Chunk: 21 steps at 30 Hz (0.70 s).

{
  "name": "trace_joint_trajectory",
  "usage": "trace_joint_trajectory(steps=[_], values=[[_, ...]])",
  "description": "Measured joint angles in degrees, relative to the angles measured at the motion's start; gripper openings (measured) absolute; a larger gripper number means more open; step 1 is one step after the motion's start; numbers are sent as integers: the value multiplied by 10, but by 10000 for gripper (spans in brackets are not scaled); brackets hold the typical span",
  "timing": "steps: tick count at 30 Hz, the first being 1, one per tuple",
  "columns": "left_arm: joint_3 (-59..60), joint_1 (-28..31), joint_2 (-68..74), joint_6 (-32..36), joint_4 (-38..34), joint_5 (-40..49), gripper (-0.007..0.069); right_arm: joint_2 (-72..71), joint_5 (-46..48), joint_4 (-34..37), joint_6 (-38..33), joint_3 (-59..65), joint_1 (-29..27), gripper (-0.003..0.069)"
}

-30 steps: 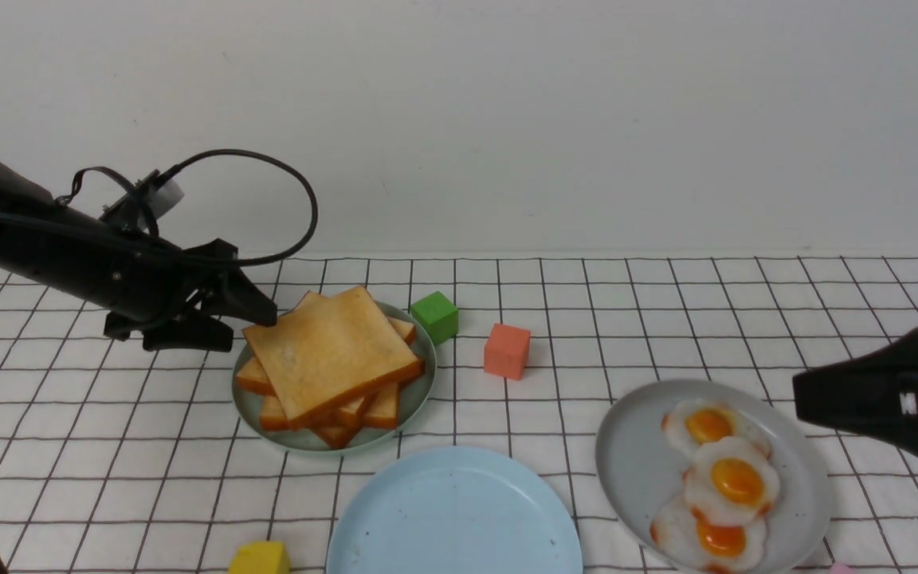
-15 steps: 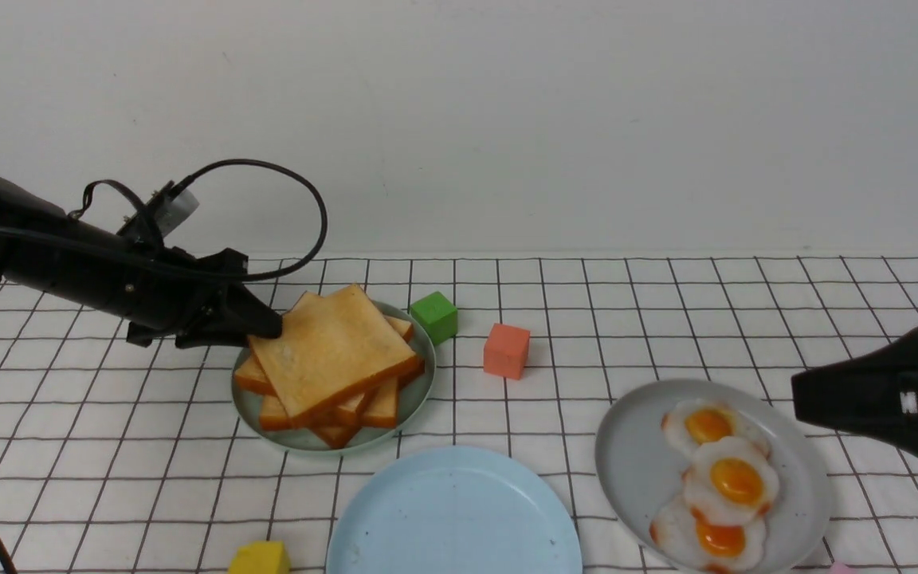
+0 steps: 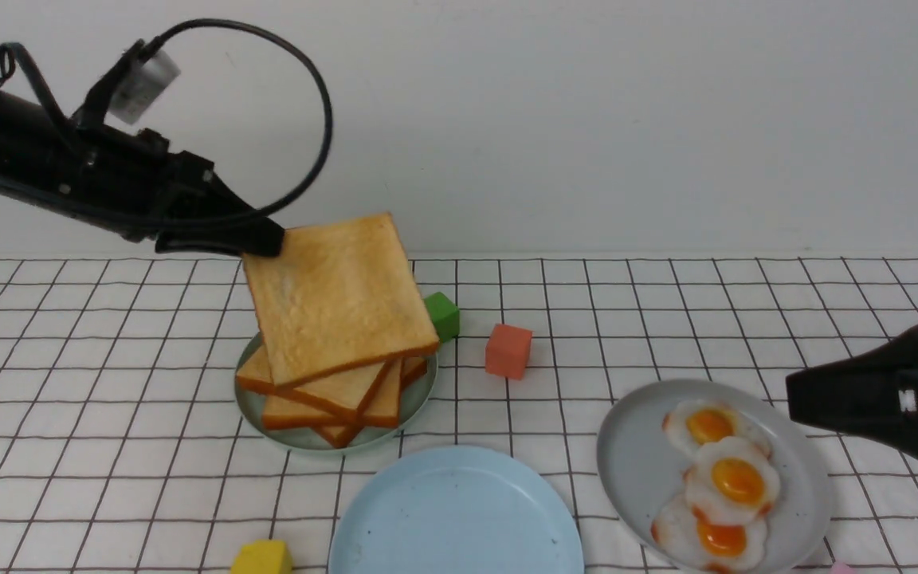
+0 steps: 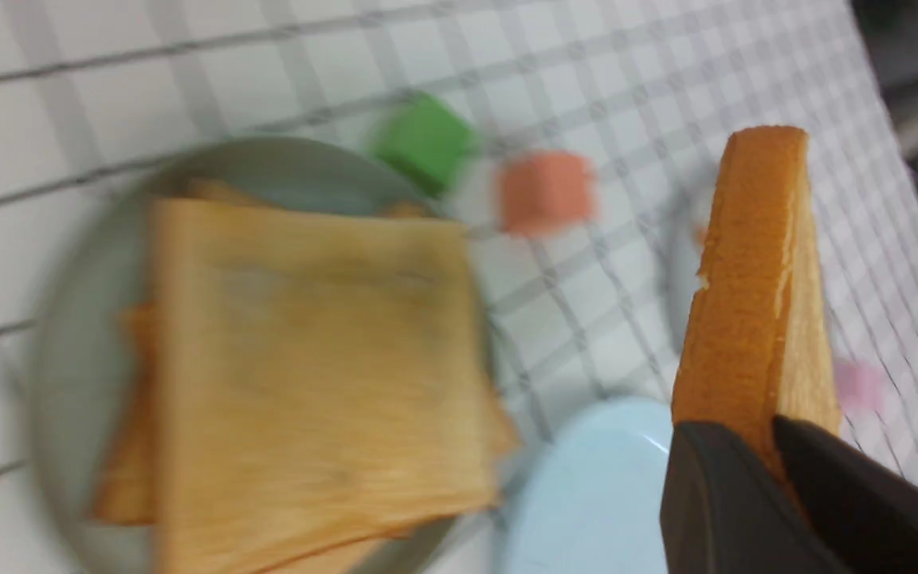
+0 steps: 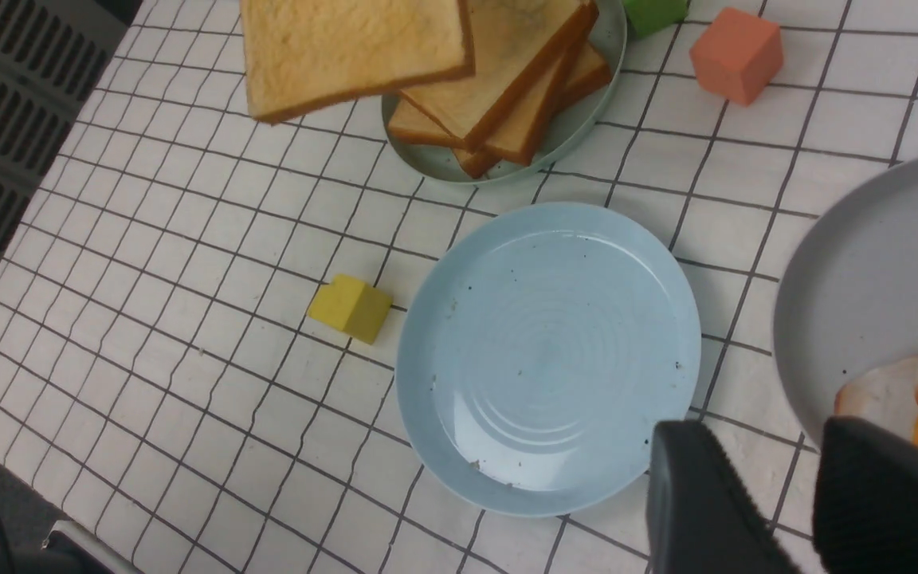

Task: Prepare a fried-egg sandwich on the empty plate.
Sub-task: Use the left arm to put a slice of bread into the empty plate in the middle

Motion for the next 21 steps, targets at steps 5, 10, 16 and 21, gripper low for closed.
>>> trace_joint_trajectory(steps=[5, 10, 16, 21], values=[[74, -96, 8, 14, 10, 4, 66, 0, 0, 0, 0, 0, 0, 249], [130, -155, 36, 19, 26, -60, 66, 0, -4, -3, 0, 0, 0, 249], [139, -167, 62, -14, 42, -110, 66, 0, -10, -4, 0, 0, 0, 249], [140, -167, 69, -39, 68, -118, 129, 6, -21, -17, 16, 0, 0, 255]])
